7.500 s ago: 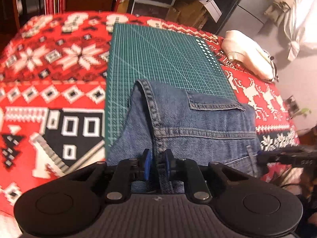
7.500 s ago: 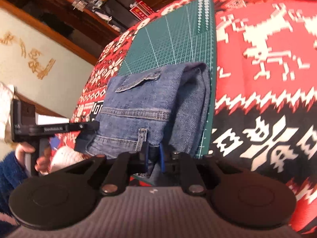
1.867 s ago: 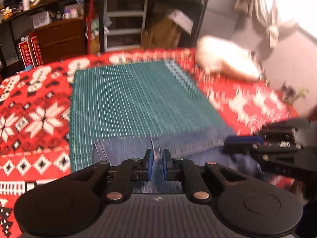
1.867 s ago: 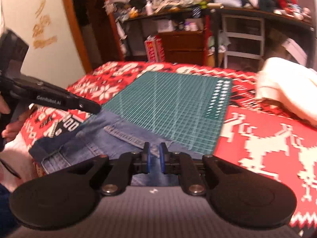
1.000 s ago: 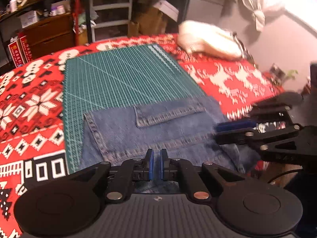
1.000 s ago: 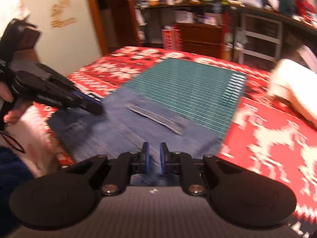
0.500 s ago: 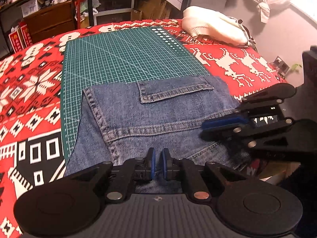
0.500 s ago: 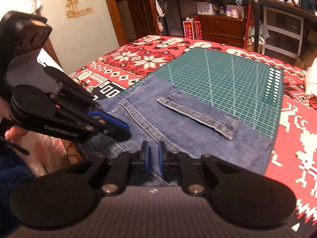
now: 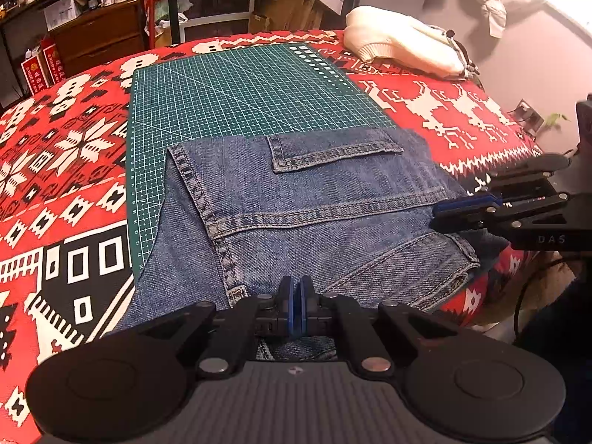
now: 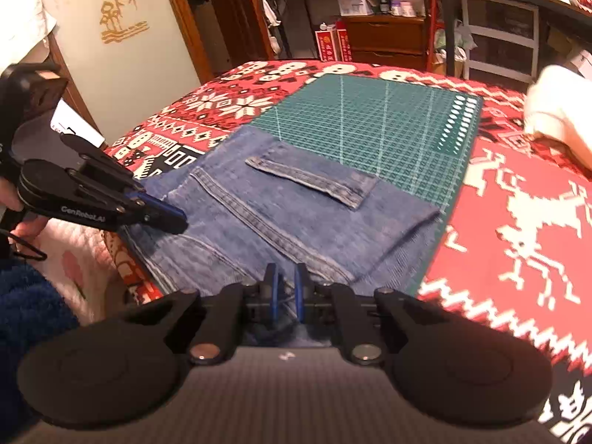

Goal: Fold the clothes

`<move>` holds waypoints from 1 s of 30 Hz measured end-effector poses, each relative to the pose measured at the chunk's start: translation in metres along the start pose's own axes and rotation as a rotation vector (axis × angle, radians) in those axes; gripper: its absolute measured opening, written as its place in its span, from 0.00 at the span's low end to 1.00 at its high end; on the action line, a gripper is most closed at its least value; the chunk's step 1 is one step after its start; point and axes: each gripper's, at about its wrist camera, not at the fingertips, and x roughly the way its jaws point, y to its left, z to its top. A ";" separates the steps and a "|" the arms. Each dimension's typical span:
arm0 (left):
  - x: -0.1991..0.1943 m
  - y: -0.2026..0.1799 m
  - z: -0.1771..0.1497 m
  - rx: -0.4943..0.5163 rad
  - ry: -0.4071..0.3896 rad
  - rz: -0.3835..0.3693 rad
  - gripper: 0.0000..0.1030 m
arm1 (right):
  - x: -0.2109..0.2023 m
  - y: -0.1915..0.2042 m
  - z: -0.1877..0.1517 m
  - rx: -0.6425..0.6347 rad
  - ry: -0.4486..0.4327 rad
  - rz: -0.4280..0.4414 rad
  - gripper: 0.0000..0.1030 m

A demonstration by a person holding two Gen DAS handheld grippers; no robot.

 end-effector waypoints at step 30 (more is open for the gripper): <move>0.032 -0.088 0.034 0.082 -0.042 -0.150 0.07 | 0.011 -0.020 0.017 0.071 -0.038 -0.074 0.11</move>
